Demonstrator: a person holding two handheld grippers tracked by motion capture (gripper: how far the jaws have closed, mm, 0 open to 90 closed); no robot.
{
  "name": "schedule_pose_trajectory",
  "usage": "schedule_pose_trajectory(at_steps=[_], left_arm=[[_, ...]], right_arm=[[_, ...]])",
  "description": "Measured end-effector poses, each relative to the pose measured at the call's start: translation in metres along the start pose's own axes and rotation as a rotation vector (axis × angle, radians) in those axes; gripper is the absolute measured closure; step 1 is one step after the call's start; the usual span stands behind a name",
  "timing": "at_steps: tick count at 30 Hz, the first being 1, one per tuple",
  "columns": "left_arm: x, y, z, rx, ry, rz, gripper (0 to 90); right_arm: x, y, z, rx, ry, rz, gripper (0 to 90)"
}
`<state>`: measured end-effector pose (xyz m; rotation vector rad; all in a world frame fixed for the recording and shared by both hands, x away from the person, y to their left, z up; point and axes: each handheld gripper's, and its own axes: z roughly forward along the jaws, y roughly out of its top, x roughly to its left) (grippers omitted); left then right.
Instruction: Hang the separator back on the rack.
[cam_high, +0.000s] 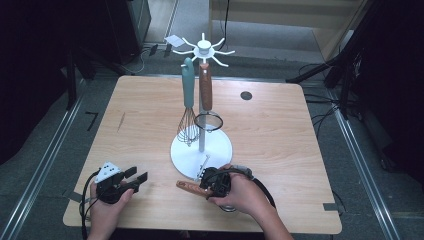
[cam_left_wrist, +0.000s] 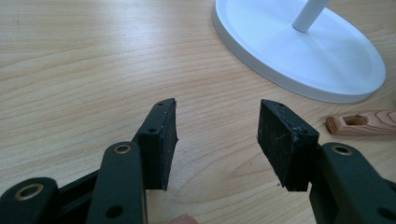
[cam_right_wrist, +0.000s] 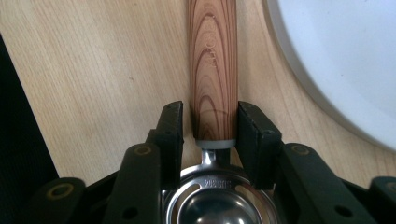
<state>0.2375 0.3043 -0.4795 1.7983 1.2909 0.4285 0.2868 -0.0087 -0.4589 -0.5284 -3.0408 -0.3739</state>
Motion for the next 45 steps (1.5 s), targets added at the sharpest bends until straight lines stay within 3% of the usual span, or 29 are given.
schedule_pose_trajectory(at_steps=[9, 10, 15, 19, 21, 26, 30, 32, 38, 45], left_arm=[[0.000, 0.000, 0.000, 0.000, 0.000, 0.003, 47.5], [-0.001, 0.000, 0.000, -0.002, -0.001, 0.002, 47.5], [-0.001, 0.000, 0.000, -0.004, -0.001, 0.005, 47.5], [0.000, 0.001, -0.001, -0.006, 0.002, 0.006, 47.5], [0.001, 0.001, -0.001, -0.007, 0.002, 0.001, 47.1], [0.001, 0.001, -0.002, -0.010, 0.021, 0.005, 43.8], [0.002, 0.002, -0.003, -0.021, 0.047, 0.004, 38.5], [0.003, 0.002, -0.005, -0.024, 0.072, 0.005, 34.9], [0.011, 0.002, -0.007, -0.034, 0.118, -0.013, 26.7], [0.015, 0.003, -0.010, -0.049, 0.159, 0.010, 16.2]], right_arm=[[0.005, 0.010, 0.001, 0.078, -0.057, -0.043, 69.8], [0.006, 0.011, 0.002, 0.075, -0.064, -0.059, 70.1], [0.009, 0.009, 0.002, 0.061, -0.089, -0.043, 71.0], [0.009, 0.004, 0.001, 0.030, -0.081, 0.012, 71.1], [0.008, 0.001, -0.001, 0.013, -0.056, 0.020, 71.1], [0.009, -0.005, -0.012, -0.038, -0.045, 0.018, 71.1], [0.008, -0.010, -0.021, -0.067, -0.065, 0.044, 71.1], [0.004, -0.014, -0.025, -0.105, -0.077, 0.082, 71.1], [-0.012, -0.029, -0.030, -0.146, -0.099, 0.168, 71.1], [-0.031, -0.047, -0.033, -0.215, -0.118, 0.244, 71.1]])
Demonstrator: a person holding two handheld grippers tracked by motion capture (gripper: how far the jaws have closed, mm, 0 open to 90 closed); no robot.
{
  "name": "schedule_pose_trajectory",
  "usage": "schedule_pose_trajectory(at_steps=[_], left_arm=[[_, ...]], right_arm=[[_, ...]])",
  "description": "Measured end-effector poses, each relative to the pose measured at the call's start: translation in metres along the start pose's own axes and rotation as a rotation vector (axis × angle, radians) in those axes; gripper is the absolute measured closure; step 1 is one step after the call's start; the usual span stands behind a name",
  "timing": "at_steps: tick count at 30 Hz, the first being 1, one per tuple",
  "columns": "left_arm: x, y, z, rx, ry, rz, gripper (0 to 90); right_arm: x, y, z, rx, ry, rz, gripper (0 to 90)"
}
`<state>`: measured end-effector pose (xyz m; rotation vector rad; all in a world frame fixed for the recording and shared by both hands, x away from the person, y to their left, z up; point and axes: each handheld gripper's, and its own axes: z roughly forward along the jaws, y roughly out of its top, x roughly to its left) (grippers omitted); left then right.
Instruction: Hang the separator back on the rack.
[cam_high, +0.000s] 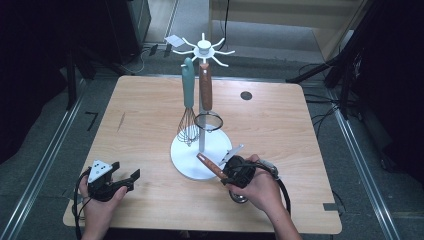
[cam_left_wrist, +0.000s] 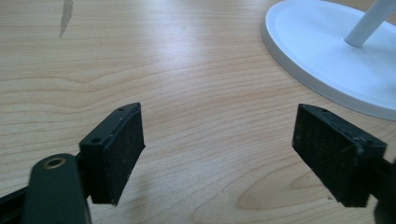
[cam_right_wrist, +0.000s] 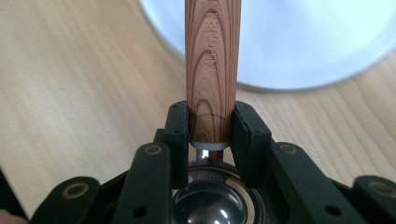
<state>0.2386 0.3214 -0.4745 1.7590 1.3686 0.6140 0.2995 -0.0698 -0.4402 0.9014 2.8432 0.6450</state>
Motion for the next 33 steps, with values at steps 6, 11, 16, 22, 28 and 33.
schedule_pose_trajectory(at_steps=[6, 11, 16, 22, 28, 33], left_arm=[[0.005, -0.001, -0.002, -0.018, -0.017, 0.020, 9.1], [0.010, -0.001, -0.003, -0.014, -0.001, 0.007, 9.1], [0.017, -0.002, -0.005, -0.024, -0.001, -0.013, 9.0], [0.021, -0.003, -0.004, -0.012, 0.028, -0.007, 9.1], [0.021, -0.004, -0.003, -0.010, 0.042, 0.009, 8.5], [0.021, -0.005, -0.001, -0.009, 0.048, 0.010, 7.3]], right_arm=[[-0.016, -0.009, -0.006, -0.062, -0.014, 0.057, 71.1], [-0.026, -0.014, -0.012, -0.126, -0.037, 0.101, 71.1], [-0.035, -0.020, -0.021, -0.195, -0.066, 0.144, 71.1], [-0.041, -0.024, -0.032, -0.286, -0.086, 0.184, 71.1], [-0.041, -0.026, -0.040, -0.372, -0.110, 0.200, 71.1], [-0.042, -0.029, -0.049, -0.457, -0.126, 0.226, 71.1]])
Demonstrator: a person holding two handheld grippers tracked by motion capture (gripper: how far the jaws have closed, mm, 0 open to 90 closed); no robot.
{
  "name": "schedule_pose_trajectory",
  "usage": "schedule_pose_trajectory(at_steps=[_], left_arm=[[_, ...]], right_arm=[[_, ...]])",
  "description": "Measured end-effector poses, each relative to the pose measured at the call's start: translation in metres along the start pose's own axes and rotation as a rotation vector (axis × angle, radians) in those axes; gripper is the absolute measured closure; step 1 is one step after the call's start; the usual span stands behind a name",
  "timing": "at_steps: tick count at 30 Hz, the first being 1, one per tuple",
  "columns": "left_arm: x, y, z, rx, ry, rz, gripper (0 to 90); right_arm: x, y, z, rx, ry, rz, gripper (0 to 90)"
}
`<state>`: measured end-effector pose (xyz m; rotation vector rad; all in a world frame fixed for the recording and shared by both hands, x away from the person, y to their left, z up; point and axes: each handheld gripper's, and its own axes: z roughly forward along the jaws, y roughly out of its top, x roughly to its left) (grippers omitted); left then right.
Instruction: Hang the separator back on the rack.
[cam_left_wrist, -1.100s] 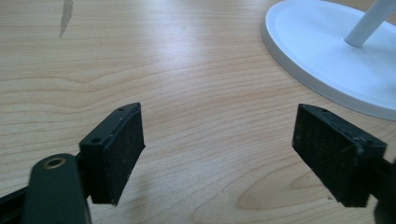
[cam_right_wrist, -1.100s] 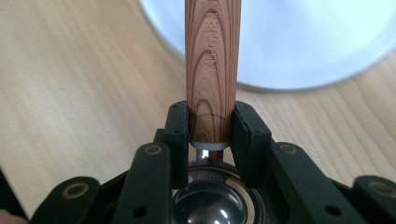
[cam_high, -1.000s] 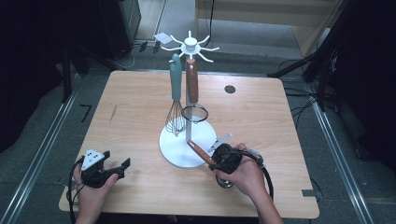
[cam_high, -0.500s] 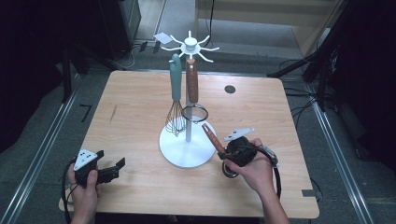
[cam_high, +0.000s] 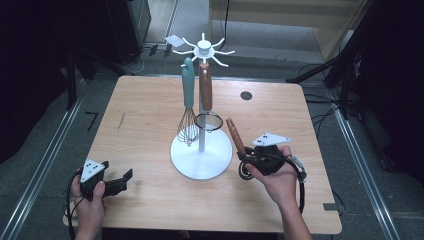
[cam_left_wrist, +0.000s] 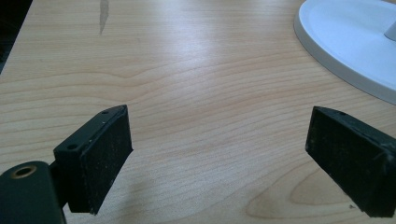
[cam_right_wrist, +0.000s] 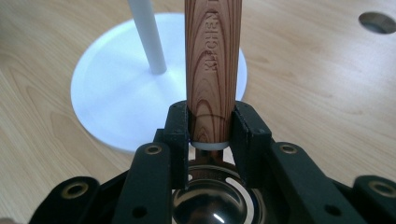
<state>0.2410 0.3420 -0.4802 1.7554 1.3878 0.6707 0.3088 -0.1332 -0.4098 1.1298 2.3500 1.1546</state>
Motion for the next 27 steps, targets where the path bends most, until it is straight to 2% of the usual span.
schedule_pose_trajectory(at_steps=[5, 12, 19, 23, 27], left_arm=[[-0.001, -0.001, 0.002, 0.001, -0.005, 0.005, 5.4], [-0.002, -0.002, 0.004, 0.010, 0.004, 0.008, 5.3], [-0.001, -0.002, 0.003, -0.004, 0.007, -0.006, 5.3], [-0.002, -0.002, 0.003, -0.004, 0.008, -0.001, 5.4], [-0.003, -0.003, 0.003, -0.001, 0.009, 0.007, 5.4]], right_arm=[[0.003, 0.003, -0.006, -0.075, -0.008, 0.006, 71.1], [0.007, 0.007, -0.010, -0.152, -0.003, 0.020, 71.0], [0.012, 0.011, -0.017, -0.212, 0.005, 0.032, 71.0], [0.015, 0.013, -0.021, -0.242, 0.018, 0.041, 71.0], [0.018, 0.017, -0.027, -0.264, 0.023, 0.025, 71.0]])
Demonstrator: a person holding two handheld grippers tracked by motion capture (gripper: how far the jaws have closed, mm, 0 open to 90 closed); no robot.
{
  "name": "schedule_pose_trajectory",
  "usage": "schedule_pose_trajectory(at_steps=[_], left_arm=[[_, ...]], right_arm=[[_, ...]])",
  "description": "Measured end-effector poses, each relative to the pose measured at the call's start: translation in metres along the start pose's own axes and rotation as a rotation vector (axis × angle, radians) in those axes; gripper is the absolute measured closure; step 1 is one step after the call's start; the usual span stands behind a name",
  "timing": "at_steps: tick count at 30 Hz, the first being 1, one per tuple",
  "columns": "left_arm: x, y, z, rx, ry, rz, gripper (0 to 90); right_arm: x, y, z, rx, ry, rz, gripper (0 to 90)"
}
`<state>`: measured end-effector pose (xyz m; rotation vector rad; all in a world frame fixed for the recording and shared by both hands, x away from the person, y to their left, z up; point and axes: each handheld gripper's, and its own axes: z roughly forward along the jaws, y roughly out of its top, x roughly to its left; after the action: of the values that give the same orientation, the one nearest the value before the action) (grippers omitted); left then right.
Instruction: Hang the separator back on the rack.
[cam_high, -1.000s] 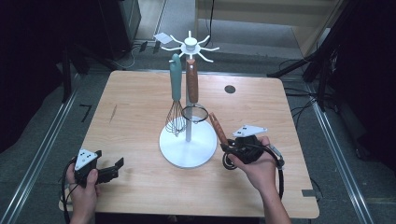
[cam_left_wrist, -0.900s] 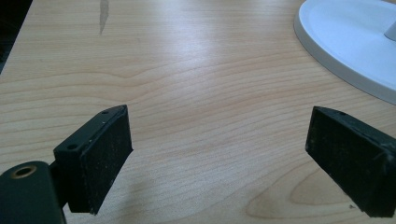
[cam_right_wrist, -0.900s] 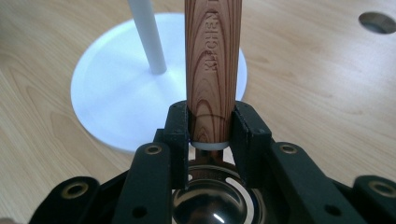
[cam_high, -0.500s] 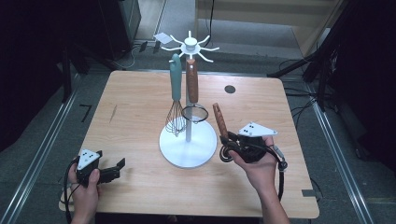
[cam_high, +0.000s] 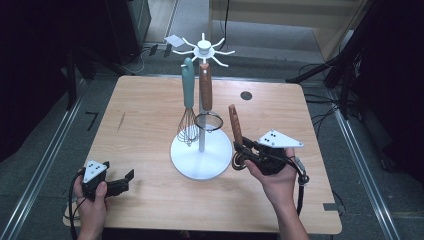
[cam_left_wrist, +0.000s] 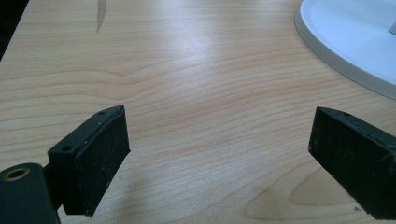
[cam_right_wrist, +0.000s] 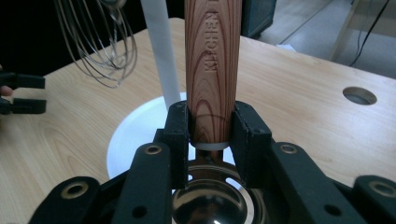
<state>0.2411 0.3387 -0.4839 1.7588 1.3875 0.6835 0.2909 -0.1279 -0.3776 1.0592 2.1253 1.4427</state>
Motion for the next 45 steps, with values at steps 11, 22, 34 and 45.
schedule_pose_trajectory(at_steps=[11, 22, 34, 45], left_arm=[[-0.001, 0.000, -0.001, -0.010, -0.006, 0.011, 5.4], [-0.001, 0.000, -0.001, -0.008, -0.002, 0.016, 5.4], [-0.001, 0.000, -0.001, -0.008, -0.001, 0.017, 5.4], [-0.001, 0.000, -0.001, -0.008, -0.002, 0.016, 5.4]], right_arm=[[0.011, 0.016, -0.009, -0.090, 0.014, -0.011, 71.0], [0.014, 0.026, -0.010, -0.132, 0.016, -0.009, 71.0], [0.019, 0.036, -0.010, -0.177, 0.029, -0.021, 71.0], [0.023, 0.046, -0.012, -0.218, 0.037, -0.030, 71.0]])
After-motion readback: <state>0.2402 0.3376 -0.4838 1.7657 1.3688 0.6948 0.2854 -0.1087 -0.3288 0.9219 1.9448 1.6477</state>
